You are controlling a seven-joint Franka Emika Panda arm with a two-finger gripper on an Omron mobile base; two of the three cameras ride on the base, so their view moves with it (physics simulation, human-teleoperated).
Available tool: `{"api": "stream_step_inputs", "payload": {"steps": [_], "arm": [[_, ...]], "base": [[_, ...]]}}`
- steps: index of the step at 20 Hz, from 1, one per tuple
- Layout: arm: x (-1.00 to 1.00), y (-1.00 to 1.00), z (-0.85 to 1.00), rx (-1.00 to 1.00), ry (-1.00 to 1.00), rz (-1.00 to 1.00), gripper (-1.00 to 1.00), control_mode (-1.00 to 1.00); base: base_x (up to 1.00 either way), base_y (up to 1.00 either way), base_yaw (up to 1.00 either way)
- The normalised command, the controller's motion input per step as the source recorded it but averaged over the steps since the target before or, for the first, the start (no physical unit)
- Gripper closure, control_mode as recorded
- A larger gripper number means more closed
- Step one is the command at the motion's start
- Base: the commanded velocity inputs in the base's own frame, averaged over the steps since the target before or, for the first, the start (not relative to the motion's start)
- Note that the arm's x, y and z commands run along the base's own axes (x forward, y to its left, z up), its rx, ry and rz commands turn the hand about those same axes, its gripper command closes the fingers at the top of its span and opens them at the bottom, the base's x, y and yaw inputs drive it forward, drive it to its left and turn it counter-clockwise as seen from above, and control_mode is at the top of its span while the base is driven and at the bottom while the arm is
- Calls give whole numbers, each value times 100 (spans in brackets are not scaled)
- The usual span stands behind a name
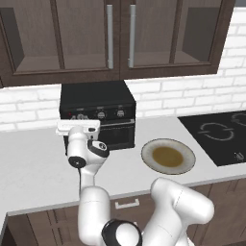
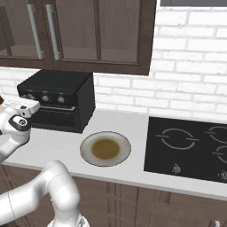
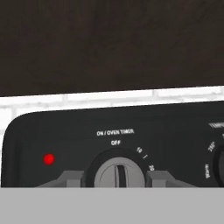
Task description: Pick up the kebab skewer and baguette bread, and place them inside the toaster oven. Close the toaster oven door and start by setting the timer.
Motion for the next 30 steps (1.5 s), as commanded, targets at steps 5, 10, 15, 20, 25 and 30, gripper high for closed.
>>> {"api": "stream_step_inputs", "payload": {"steps": [5,10,15,20,25,30], "arm": [[6,0,2,11,-2,0,100,-100],[2,0,0,7,0,0,100,-100],[0,0,0,1,0,0,100,-100],[0,0,0,0,0,0,100,-100],[-6,0,0,0,0,0,100,-100],[-23,0,0,1,0,0,100,-100]], "base": [[0,0,0],[0,0,0],[0,0,0],[0,0,0],[0,0,0],[0,0,0]]}}
